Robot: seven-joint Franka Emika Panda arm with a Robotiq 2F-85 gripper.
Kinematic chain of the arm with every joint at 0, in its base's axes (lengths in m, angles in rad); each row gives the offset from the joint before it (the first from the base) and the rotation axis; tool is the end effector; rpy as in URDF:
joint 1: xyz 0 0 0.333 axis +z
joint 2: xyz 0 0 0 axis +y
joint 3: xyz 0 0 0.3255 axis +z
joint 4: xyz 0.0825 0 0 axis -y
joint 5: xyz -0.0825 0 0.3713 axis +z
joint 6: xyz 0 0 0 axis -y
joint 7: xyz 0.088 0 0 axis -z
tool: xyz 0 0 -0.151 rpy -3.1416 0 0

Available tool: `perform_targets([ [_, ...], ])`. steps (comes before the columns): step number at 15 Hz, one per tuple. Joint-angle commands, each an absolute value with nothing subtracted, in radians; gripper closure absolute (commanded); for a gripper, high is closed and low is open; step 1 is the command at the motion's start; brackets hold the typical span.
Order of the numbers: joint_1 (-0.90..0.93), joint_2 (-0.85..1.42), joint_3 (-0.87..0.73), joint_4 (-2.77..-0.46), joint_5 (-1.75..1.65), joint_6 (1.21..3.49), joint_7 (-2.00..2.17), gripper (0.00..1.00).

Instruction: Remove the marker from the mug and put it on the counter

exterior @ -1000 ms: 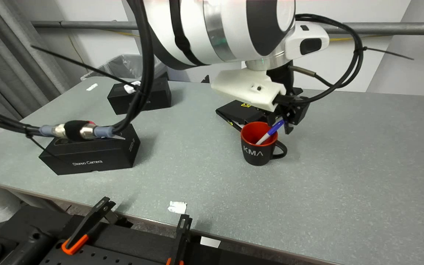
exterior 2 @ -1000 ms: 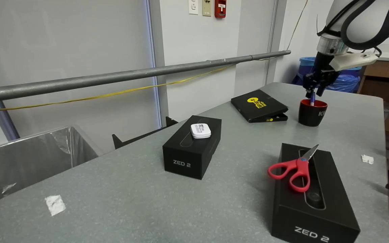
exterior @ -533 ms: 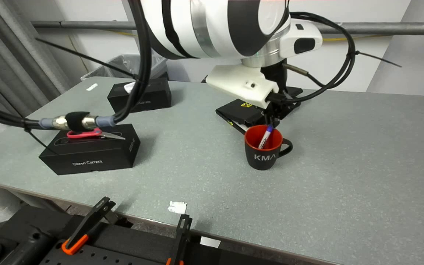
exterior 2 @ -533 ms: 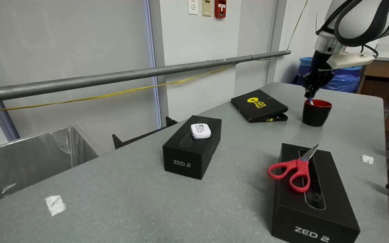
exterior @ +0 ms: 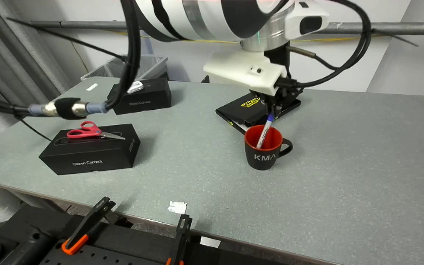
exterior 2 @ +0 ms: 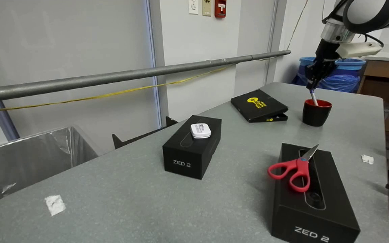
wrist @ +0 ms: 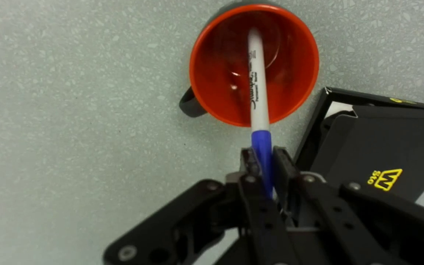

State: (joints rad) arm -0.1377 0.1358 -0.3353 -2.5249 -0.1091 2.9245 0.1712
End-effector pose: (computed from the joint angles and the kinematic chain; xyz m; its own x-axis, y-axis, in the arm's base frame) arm 0.4424 -0.2232 0.2339 0.8327 -0.4820 0.2727 -0.5125 -0.8573 0.0496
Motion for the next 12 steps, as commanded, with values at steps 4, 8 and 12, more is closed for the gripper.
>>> perform_targets([
  [4, -0.161, -0.196, -0.277, -2.678, -0.025, 2.830, -0.099, 0.96],
  [8, -0.113, -0.085, -0.185, -2.671, -0.038, 2.856, -0.072, 0.96],
  [12, -0.100, 0.090, -0.096, -2.630, -0.145, 2.889, 0.006, 0.96],
])
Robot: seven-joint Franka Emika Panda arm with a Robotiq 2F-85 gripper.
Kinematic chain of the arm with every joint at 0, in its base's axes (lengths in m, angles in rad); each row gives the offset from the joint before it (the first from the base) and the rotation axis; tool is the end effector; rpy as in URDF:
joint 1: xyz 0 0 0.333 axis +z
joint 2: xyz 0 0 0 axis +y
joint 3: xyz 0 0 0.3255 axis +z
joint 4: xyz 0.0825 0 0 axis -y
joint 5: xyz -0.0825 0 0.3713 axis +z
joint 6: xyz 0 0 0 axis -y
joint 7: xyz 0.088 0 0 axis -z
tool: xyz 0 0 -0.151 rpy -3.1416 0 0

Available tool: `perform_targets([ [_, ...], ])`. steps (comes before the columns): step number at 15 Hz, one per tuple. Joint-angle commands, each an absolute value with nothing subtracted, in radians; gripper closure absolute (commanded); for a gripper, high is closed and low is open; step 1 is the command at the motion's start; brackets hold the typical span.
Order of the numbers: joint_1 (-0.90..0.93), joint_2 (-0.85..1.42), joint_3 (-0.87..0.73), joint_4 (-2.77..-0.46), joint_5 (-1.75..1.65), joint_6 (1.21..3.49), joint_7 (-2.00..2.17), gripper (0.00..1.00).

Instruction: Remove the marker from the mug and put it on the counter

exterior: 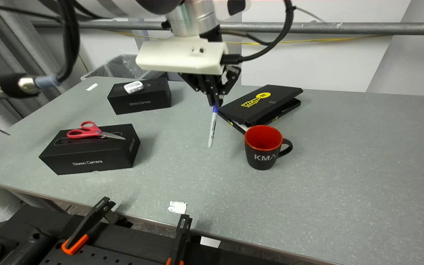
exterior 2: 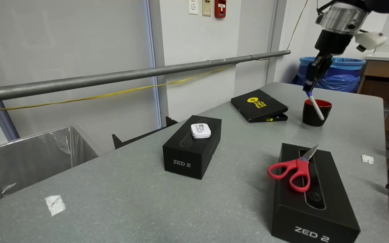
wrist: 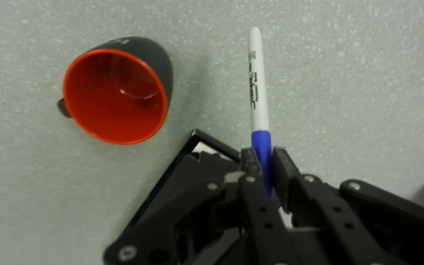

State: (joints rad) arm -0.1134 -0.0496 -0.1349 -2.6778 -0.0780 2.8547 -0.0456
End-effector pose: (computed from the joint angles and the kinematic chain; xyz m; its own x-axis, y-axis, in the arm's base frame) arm 0.4275 -0.1044 0.2517 0.9674 -0.1227 0.2215 -0.1351 -0.9899 0.0417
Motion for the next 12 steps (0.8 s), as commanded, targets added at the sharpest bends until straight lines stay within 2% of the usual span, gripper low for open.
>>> perform_targets([
  [1, -0.093, 0.132, -0.092, -2.614, -0.194, 2.890, 0.043, 0.96],
  [8, 0.037, 0.312, -0.183, -2.493, -0.357, 2.862, 0.167, 0.96],
  [9, 0.049, 0.319, -0.191, -2.487, -0.354, 2.863, 0.166, 0.60],
  [10, 0.062, 0.326, -0.201, -2.481, -0.356, 2.865, 0.167, 0.57],
  [12, 0.085, 0.334, -0.221, -2.474, -0.360, 2.872, 0.167, 0.43],
])
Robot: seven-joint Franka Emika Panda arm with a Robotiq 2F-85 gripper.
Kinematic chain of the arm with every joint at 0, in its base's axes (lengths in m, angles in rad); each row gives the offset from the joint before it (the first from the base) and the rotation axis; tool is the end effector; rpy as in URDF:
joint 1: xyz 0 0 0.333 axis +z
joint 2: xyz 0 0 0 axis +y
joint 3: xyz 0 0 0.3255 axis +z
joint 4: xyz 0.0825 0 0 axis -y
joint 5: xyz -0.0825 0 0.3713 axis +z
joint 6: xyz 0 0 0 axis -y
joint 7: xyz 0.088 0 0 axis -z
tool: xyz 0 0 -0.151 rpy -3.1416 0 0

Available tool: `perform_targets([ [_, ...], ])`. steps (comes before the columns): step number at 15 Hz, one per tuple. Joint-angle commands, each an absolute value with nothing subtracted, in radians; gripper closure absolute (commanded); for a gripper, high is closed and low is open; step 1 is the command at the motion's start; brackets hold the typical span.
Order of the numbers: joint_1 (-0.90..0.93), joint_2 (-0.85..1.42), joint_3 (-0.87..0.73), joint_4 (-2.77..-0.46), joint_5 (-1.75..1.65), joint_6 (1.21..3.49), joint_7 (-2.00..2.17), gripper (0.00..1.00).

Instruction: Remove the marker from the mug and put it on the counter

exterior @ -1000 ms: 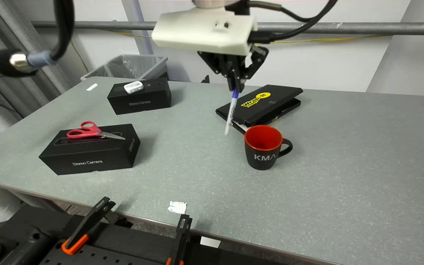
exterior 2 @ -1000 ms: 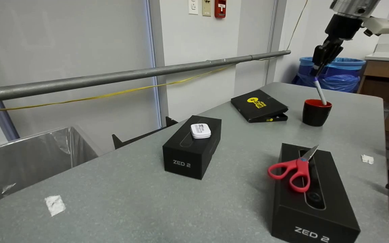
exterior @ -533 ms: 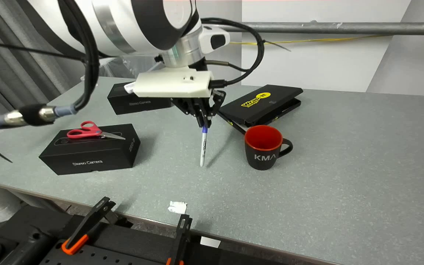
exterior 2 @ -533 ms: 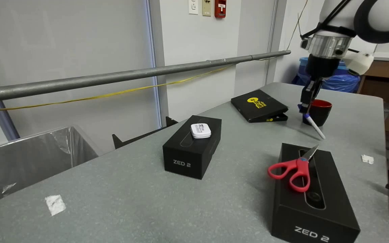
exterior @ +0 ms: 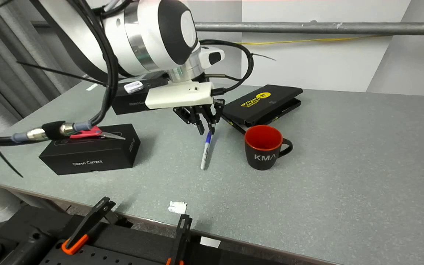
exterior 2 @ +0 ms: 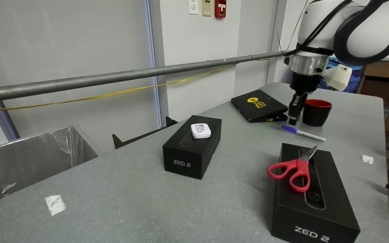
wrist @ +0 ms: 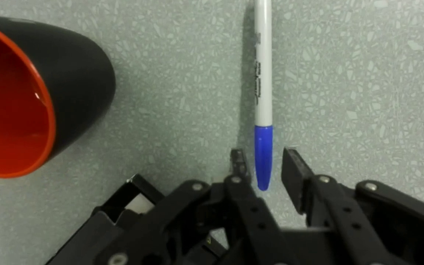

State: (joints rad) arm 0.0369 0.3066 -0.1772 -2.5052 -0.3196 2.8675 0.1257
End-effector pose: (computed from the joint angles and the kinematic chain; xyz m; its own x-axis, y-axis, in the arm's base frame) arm 0.4666 -0.0580 0.1489 0.9975 0.0528 0.0470 0.0453 -0.9878 0.1487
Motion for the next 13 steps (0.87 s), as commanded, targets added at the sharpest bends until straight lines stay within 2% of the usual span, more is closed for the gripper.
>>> perform_targets([
  [1, 0.097, 0.336, -0.232, -2.473, -0.366, 2.876, 0.171, 0.36],
  [5, 0.125, 0.334, -0.262, -2.470, -0.376, 2.880, 0.177, 0.05],
  [6, 0.127, 0.333, -0.264, -2.469, -0.374, 2.877, 0.175, 0.01],
  [13, 0.098, 0.320, -0.239, -2.478, -0.337, 2.864, 0.133, 0.00],
])
